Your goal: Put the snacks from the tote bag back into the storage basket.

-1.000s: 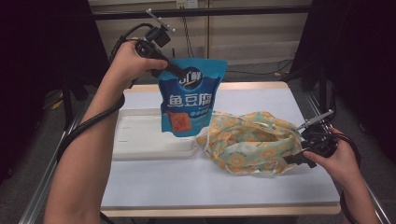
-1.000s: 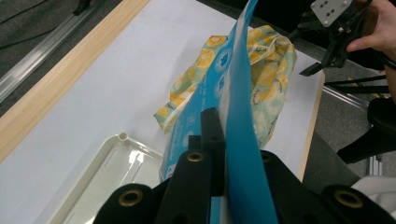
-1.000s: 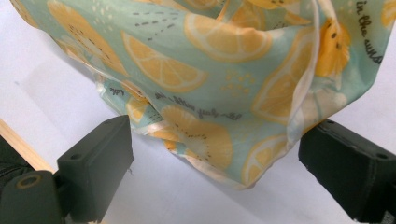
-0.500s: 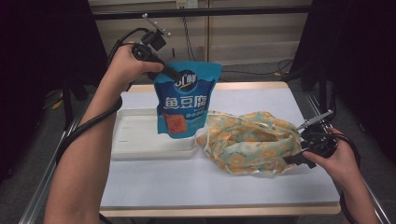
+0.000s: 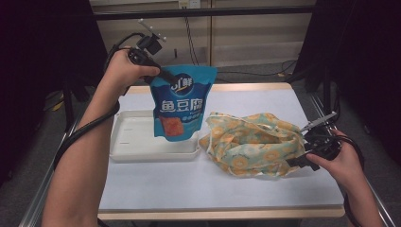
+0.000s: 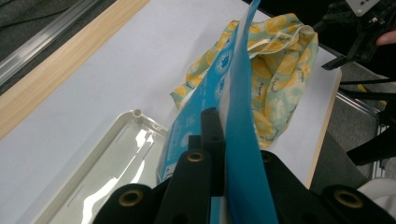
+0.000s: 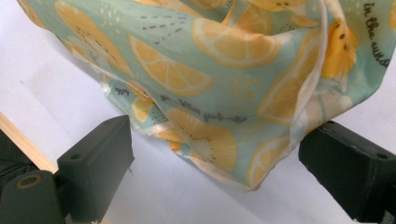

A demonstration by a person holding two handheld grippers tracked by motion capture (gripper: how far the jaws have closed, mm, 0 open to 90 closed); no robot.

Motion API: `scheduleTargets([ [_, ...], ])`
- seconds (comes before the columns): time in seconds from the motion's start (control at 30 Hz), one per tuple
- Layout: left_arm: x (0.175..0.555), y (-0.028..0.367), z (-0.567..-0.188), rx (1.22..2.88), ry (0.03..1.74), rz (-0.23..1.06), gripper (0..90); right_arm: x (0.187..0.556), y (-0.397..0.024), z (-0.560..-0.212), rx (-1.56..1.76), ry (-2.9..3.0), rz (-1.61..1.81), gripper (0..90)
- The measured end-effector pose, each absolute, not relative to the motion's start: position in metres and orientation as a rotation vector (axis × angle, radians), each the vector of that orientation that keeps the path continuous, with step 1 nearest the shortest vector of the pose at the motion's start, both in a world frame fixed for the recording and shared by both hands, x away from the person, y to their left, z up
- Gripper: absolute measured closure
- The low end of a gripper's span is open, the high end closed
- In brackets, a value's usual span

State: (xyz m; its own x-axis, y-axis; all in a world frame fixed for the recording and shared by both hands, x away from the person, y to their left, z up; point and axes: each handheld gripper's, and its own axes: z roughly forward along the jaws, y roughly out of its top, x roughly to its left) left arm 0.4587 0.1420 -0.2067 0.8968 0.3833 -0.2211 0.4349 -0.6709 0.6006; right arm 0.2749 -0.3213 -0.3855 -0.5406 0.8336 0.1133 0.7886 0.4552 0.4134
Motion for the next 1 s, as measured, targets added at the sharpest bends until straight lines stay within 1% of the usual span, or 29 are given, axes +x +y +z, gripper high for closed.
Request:
scheduleTargets([
  [0.03, 0.458, 0.142, -0.208, 2.354, 0.610, -0.099, 90.0, 0.275, -0.321, -0.386, 1.452, 2.586, 0.646, 9.4],
  [0.13, 0.460, 0.145, -0.211, 2.385, 0.584, -0.099, 90.0, 0.275, -0.322, -0.386, 1.443, 2.585, 0.645, 9.4],
  [0.17, 0.458, 0.144, -0.212, 2.357, 0.618, -0.105, 90.0, 0.276, -0.322, -0.387, 1.433, 2.589, 0.648, 9.4],
  [0.27, 0.461, 0.147, -0.214, 2.378, 0.596, -0.104, 90.0, 0.275, -0.321, -0.387, 1.450, 2.586, 0.650, 9.4],
  [0.3, 0.460, 0.147, -0.216, 2.362, 0.623, -0.102, 90.0, 0.276, -0.321, -0.387, 1.442, 2.587, 0.652, 9.4],
  [0.37, 0.463, 0.149, -0.217, 2.390, 0.583, -0.099, 90.0, 0.275, -0.321, -0.387, 1.440, 2.584, 0.653, 9.4],
  [0.57, 0.465, 0.149, -0.226, 2.385, 0.596, -0.103, 90.0, 0.275, -0.320, -0.388, 1.441, 2.589, 0.645, 9.4],
  [0.6, 0.467, 0.150, -0.227, 2.412, 0.567, -0.097, 90.0, 0.276, -0.320, -0.388, 1.440, 2.592, 0.649, 9.4],
  [0.67, 0.468, 0.151, -0.230, 2.413, 0.568, -0.097, 90.0, 0.276, -0.320, -0.389, 1.448, 2.585, 0.647, 9.4],
  [0.77, 0.466, 0.150, -0.236, 2.382, 0.601, -0.101, 90.0, 0.276, -0.320, -0.390, 1.450, 2.601, 0.644, 9.4],
  [0.9, 0.470, 0.152, -0.241, 2.423, 0.551, -0.097, 90.0, 0.276, -0.320, -0.391, 1.452, 2.599, 0.640, 9.4],
  [0.93, 0.468, 0.150, -0.243, 2.390, 0.597, -0.109, 90.0, 0.276, -0.319, -0.391, 1.459, 2.599, 0.636, 9.4],
  [0.97, 0.470, 0.152, -0.243, 2.422, 0.561, -0.112, 90.0, 0.276, -0.319, -0.391, 1.452, 2.600, 0.640, 9.4],
  [1.0, 0.470, 0.151, -0.244, 2.419, 0.559, -0.107, 90.0, 0.276, -0.319, -0.391, 1.446, 2.605, 0.639, 9.4],
])
